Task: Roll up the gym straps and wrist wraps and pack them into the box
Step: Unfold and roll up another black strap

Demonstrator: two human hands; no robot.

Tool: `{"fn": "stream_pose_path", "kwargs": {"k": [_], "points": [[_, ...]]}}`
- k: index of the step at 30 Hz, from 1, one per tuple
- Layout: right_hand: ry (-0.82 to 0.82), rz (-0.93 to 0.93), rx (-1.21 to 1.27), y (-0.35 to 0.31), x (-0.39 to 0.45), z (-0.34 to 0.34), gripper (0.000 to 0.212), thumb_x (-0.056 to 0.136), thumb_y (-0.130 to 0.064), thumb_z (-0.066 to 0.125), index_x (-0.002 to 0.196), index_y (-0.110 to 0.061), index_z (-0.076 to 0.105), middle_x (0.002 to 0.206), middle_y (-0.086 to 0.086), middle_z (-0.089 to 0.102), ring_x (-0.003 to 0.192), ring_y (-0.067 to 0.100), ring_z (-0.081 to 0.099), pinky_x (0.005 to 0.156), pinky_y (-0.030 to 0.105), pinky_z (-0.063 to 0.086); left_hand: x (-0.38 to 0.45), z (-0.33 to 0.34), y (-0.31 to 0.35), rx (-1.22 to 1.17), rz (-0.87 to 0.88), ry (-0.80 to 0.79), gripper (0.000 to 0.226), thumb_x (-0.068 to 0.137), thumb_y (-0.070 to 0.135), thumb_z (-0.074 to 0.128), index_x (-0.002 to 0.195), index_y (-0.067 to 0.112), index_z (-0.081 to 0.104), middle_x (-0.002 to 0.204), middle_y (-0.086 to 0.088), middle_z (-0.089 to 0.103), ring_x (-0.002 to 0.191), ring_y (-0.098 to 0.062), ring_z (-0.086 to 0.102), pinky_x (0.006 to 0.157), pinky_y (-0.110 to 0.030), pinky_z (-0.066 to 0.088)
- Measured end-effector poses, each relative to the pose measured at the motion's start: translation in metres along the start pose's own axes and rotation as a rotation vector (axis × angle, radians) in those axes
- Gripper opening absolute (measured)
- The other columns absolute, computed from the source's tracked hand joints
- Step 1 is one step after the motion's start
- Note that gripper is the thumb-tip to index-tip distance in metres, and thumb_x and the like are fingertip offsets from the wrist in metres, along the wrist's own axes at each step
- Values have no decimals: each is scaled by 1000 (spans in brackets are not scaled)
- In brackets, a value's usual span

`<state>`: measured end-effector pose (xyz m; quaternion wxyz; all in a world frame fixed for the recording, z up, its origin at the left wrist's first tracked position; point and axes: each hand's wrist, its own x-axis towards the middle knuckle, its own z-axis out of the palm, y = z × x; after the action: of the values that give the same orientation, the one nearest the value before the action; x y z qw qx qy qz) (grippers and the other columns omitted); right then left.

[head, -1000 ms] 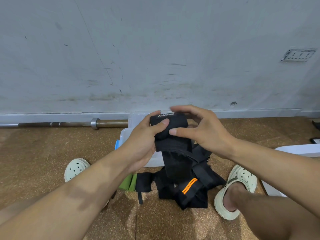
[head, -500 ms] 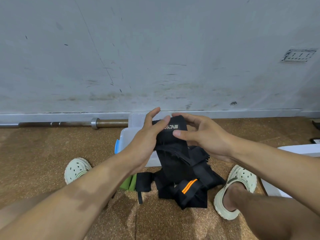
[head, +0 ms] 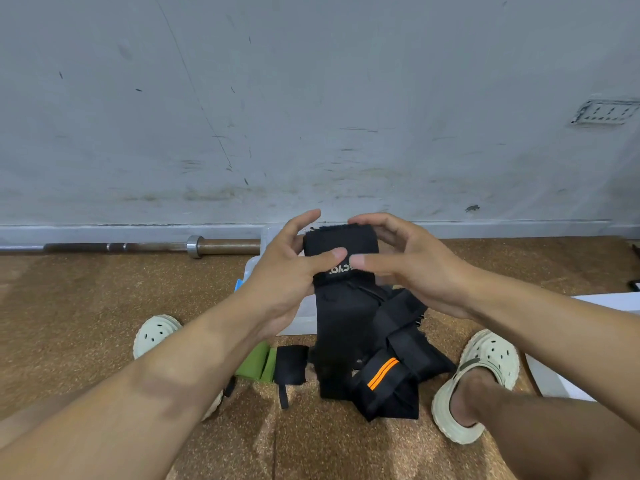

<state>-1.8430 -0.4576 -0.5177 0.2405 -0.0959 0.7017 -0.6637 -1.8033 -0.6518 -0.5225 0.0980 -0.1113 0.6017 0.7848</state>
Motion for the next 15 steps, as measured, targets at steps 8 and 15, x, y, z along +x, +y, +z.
{"fn": "stream_pose_path", "kwargs": {"k": [8, 15], "points": [[-146, 180, 191, 0, 0, 2, 51, 86, -33, 71, 134, -20, 63, 135, 9, 68, 121, 29, 67, 101, 51, 55, -1, -3, 1, 26, 75, -38, 91, 77, -19, 74, 147, 33, 49, 122, -6, 68, 108, -24, 71, 85, -35, 61], [-19, 47, 201, 0, 1, -3, 44, 86, -1, 72, 127, -17, 65, 131, 17, 65, 109, 26, 72, 85, 35, 59, 2, -2, 0, -90, -58, -37, 76, 79, -8, 77, 143, 23, 51, 129, -10, 67, 110, -24, 71, 85, -41, 61]]}}
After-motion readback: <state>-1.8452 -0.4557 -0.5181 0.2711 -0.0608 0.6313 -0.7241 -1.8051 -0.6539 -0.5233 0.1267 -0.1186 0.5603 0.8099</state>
